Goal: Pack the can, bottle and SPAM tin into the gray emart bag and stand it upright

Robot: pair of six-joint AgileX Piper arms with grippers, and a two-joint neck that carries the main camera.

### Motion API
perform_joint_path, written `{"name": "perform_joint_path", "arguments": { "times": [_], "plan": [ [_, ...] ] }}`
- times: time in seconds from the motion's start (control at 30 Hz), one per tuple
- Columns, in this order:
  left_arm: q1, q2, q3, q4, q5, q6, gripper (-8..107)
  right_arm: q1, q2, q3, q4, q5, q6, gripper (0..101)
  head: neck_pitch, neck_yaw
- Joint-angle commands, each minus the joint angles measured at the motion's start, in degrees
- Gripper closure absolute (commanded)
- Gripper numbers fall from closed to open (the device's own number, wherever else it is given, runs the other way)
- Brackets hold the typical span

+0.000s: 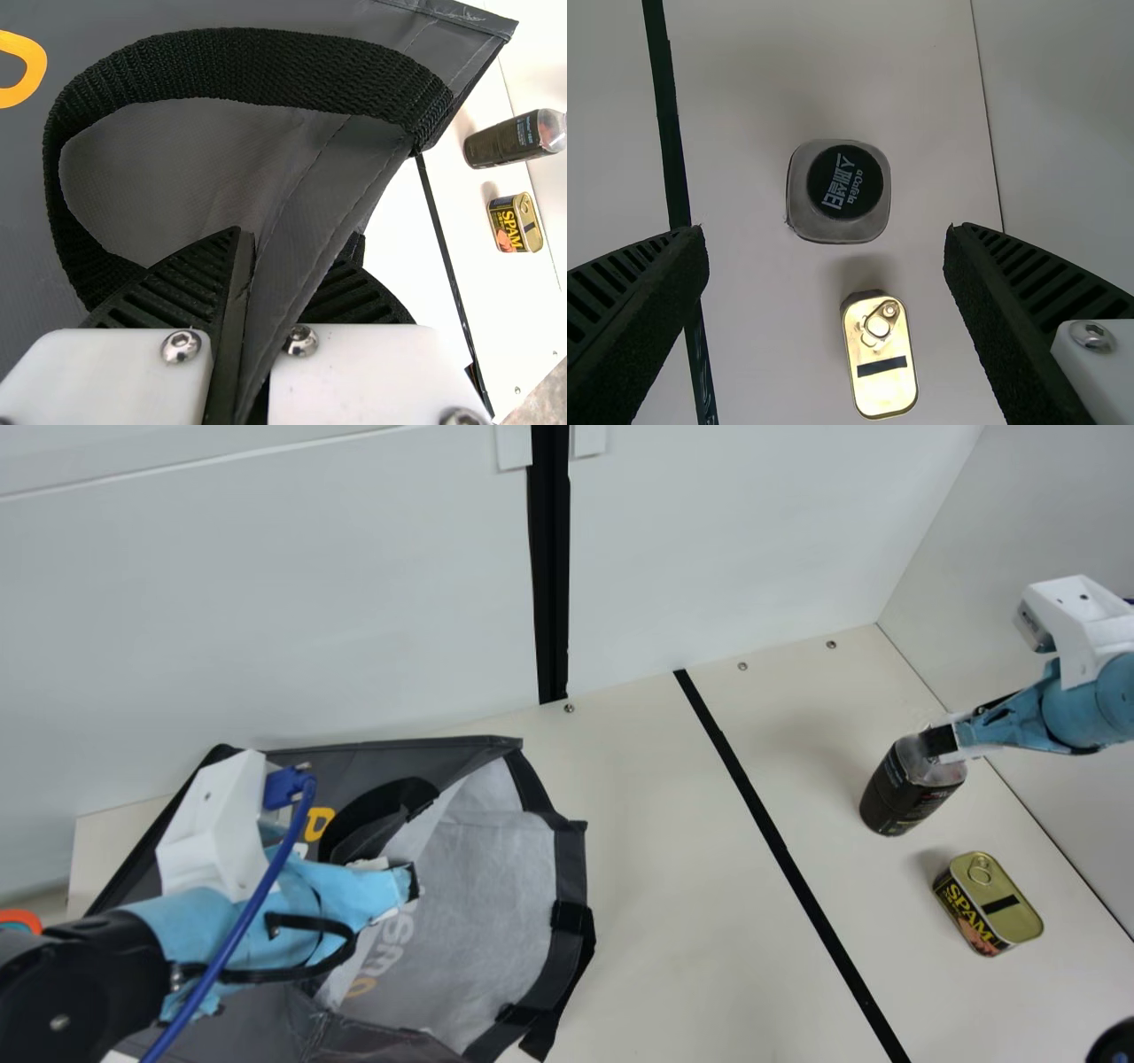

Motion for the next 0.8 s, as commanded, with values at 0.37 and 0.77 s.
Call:
{"name": "perform_joint_path", "arguments": {
  "times": [0.37,0.77],
  "plan": [
    [0.0,0.0,0.0,0.0,0.0,0.0,107,2.09,5.61,-3.13,-1.76,0.08,0.74,6,-1.39,-0.14],
    [0.0,0.0,0.0,0.0,0.0,0.0,107,3.45,9.32,-4.19,-3.2,0.08,1.42,6,-1.39,-0.14]
  ]
}}
